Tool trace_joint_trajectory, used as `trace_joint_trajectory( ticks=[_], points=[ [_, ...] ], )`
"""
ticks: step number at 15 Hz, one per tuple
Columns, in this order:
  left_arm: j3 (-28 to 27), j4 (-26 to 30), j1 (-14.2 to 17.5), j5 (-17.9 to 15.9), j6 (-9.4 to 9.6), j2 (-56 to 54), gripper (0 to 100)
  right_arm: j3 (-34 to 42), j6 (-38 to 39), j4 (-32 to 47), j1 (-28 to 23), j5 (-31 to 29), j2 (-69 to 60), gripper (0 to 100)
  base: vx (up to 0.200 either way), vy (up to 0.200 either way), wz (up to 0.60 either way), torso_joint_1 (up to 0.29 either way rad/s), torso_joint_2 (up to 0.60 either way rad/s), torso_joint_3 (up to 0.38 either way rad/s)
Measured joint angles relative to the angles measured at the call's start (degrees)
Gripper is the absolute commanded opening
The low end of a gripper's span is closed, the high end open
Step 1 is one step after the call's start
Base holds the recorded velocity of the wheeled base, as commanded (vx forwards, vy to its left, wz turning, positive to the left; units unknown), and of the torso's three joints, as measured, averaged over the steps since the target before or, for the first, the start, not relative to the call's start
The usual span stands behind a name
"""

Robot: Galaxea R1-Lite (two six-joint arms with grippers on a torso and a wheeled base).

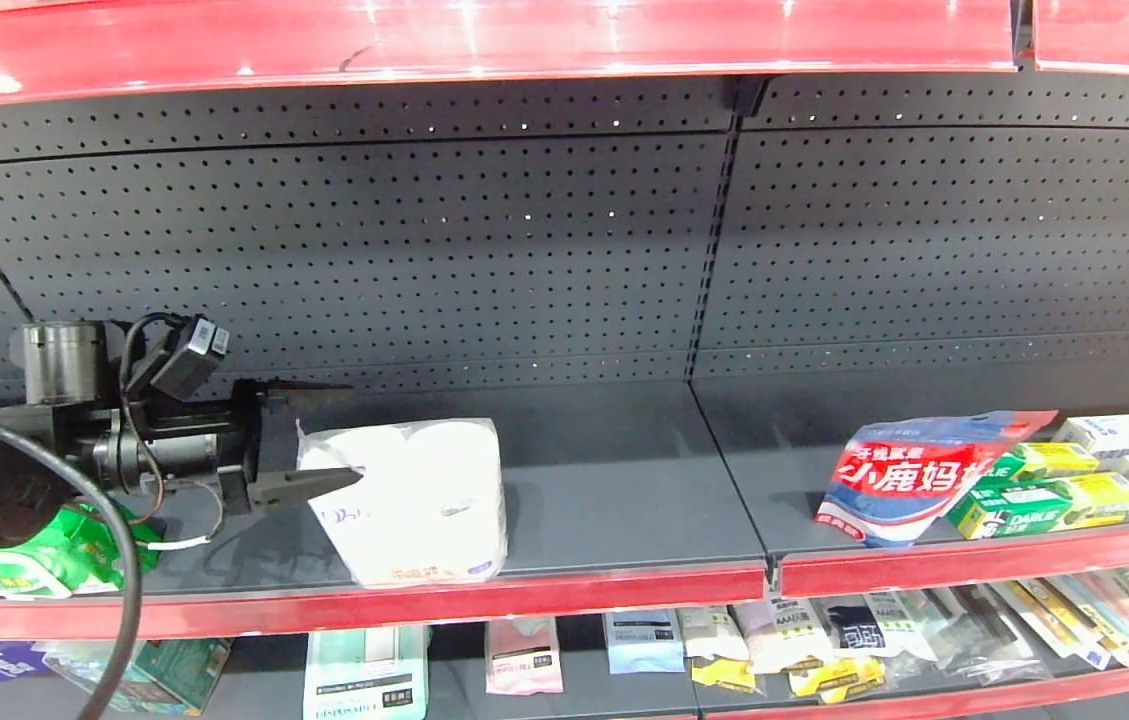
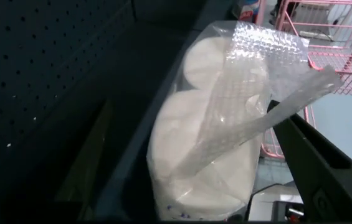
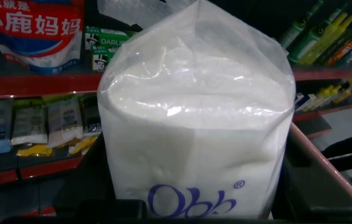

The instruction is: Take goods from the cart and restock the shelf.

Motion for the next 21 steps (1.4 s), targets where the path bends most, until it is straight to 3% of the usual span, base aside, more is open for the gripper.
trace_joint_trajectory(
  ticks=[3,8,12,16,17,19,21],
  points=[
    [-0.02,0.00,1.60,0.00,-4.38,-2.49,100,0.48,0.04,-0.01,0.07,0.24,0.02,0,0.000,0.000,0.00,0.000,0.00,0.000],
    [0.28,-0.66,5.03,0.00,-6.34,-4.94,100,1.11,0.06,0.05,0.22,0.49,0.13,0,0.000,0.000,0.00,0.000,0.00,0.000],
    [0.28,-4.67,7.70,2.00,-10.53,-5.32,100,1.41,0.06,-0.11,0.27,0.55,0.13,0,0.000,0.000,0.00,0.000,0.00,0.000],
    [0.77,-7.85,9.29,13.82,-14.25,-5.21,100,1.50,0.13,-0.09,0.44,0.65,0.44,0,0.000,0.000,0.00,0.000,0.00,0.000],
    [0.99,-9.02,9.40,18.22,-14.77,-5.16,100,1.50,0.15,-0.09,0.44,0.66,0.56,0,0.000,0.000,0.00,0.000,0.00,0.000],
    [1.11,-12.40,9.40,31.63,-16.66,-4.94,100,1.50,0.28,-0.11,0.49,0.71,0.67,0,0.000,0.000,0.00,0.000,0.00,0.000],
    [0.99,-17.81,8.29,52.31,-22.74,-4.44,100,1.50,0.30,-0.09,0.49,0.88,0.72,0,0.000,0.000,0.00,0.000,0.00,0.000]
  ],
)
